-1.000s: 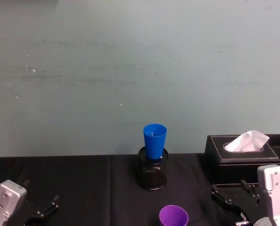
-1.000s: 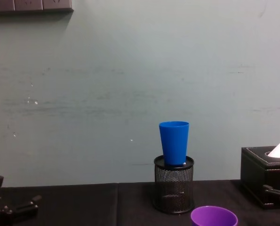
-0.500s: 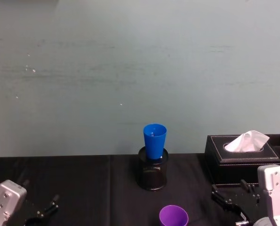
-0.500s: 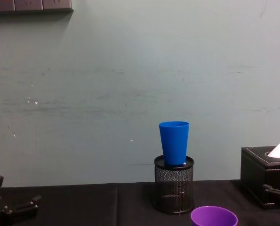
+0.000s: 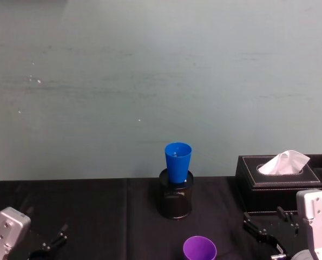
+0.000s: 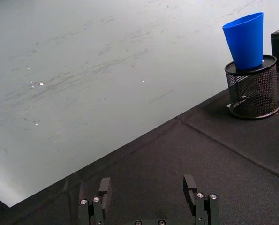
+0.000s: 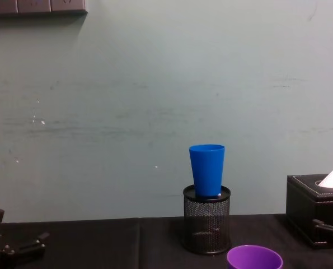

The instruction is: Pick up one cup with a gripper and tap it against the other cup.

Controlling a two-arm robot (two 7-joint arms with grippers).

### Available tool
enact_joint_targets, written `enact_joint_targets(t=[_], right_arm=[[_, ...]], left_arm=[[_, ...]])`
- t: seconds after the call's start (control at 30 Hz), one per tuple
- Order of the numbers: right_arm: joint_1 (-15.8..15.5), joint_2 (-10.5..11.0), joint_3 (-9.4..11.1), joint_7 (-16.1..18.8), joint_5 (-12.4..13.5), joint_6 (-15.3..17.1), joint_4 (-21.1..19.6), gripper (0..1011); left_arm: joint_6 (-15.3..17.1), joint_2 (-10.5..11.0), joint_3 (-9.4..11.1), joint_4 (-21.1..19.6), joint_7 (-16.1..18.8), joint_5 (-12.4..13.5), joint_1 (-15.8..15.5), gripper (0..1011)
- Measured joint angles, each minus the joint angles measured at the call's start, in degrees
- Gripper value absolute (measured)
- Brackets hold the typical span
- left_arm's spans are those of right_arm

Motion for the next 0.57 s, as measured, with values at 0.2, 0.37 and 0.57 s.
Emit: enact_joint_targets(t=[0.2,0.37,0.57], right_arm=[[0.0,0.0,0.0,0.0,0.0,0.0,0.0,1003],[0.0,0.0,0.0,0.0,0.01,0.0,0.0,1003],[0.0,0.0,0.0,0.0,0.0,0.0,-0.01,1003]], left_arm=[[0.0,0.0,0.0,0.0,0.0,0.0,0.0,1000],[0.0,0.0,0.0,0.0,0.0,0.0,0.0,1000],[0.0,0.0,0.0,0.0,0.0,0.0,0.0,1000]])
